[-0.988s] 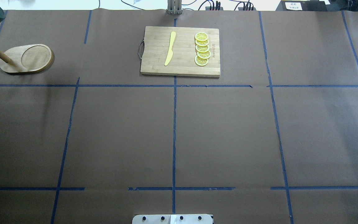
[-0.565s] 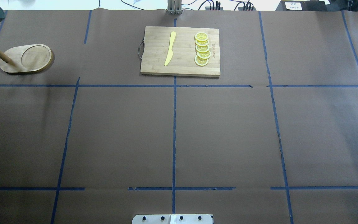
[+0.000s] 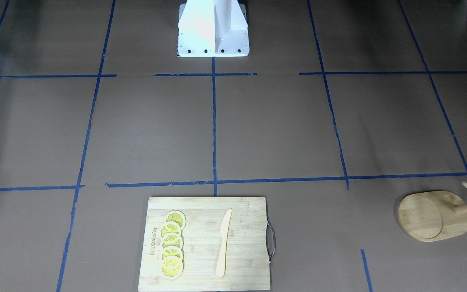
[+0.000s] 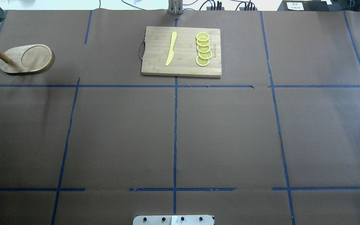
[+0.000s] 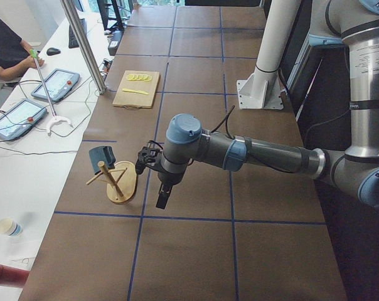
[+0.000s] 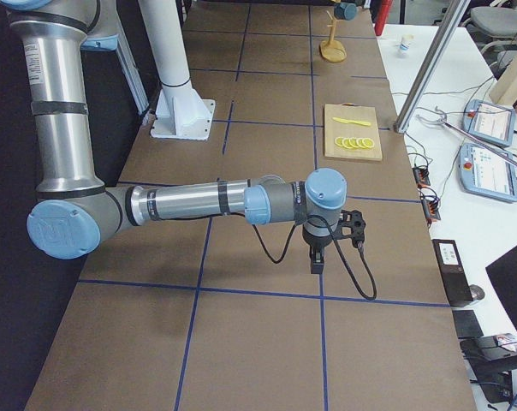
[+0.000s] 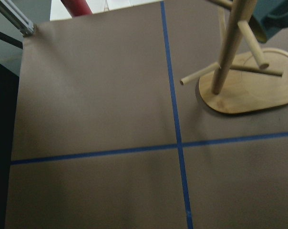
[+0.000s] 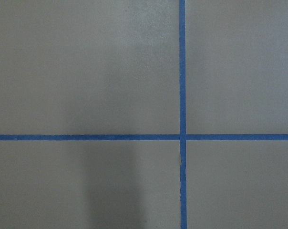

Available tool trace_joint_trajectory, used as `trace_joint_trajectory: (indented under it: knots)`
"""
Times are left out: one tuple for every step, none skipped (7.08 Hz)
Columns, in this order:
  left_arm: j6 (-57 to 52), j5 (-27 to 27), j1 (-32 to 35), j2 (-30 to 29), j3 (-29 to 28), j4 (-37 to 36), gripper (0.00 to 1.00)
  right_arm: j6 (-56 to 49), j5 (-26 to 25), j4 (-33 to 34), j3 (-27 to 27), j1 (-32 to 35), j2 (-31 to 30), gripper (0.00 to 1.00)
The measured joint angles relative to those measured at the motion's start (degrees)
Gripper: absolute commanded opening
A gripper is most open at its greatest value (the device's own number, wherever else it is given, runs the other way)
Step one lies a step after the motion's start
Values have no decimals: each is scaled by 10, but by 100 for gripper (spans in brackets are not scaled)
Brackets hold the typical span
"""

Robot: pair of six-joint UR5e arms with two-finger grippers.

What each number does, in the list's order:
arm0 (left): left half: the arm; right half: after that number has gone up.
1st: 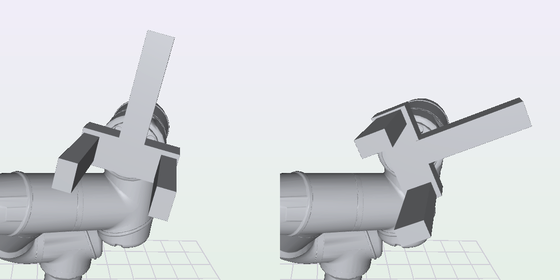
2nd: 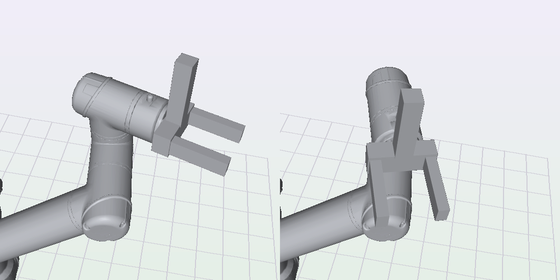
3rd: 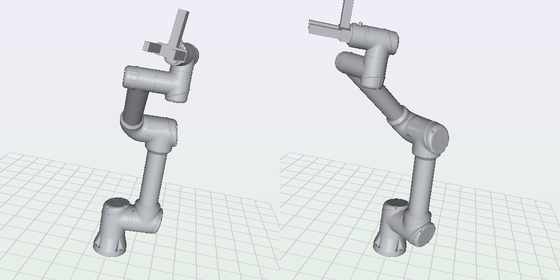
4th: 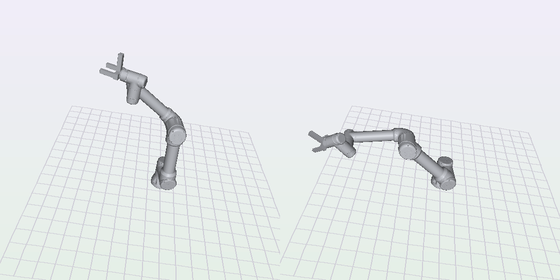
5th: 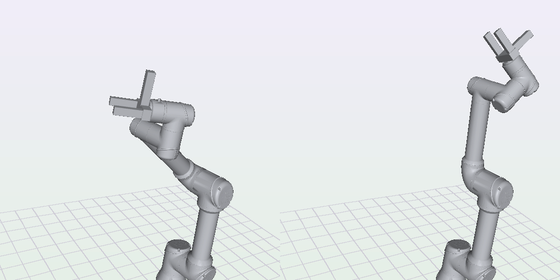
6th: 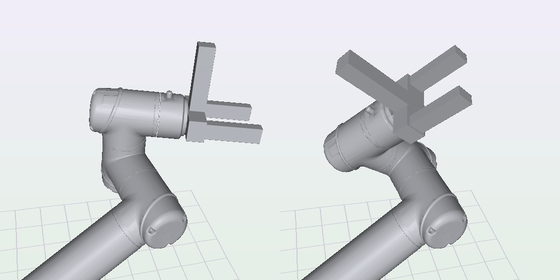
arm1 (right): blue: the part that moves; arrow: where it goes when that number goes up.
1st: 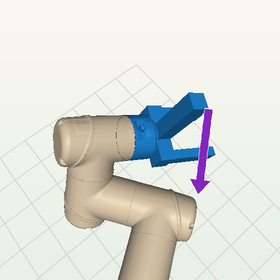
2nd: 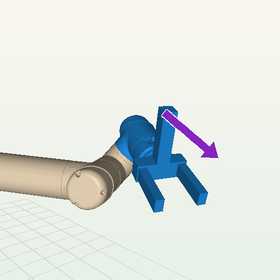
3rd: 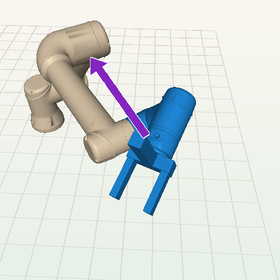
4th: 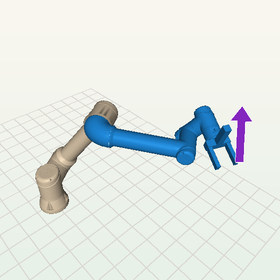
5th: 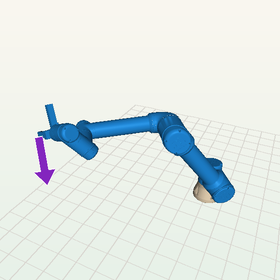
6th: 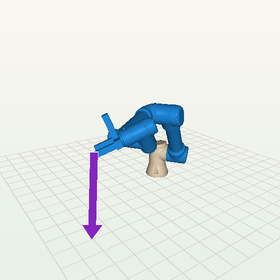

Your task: Hang cup on storage rack

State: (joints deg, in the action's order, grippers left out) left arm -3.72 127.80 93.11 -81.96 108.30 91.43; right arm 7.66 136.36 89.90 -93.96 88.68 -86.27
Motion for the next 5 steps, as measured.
trace_joint_trajectory:
  knots:
    - [-33, 8, -1, -17, -13, -62, 100, -1, 14, 0, 4, 5, -6, 100]
    - [-46, 13, -1, -32, -38, -93, 100, -9, 27, 1, 6, 11, -14, 100]
    - [-51, 16, -1, -39, -71, -92, 100, -24, 34, 1, 7, 20, -26, 100]
    - [-51, 18, -1, -42, -108, -70, 100, -37, 36, 1, 7, 28, -38, 100]
    - [-50, 22, -2, -43, -145, -41, 100, -42, 37, 1, 7, 33, -51, 100]
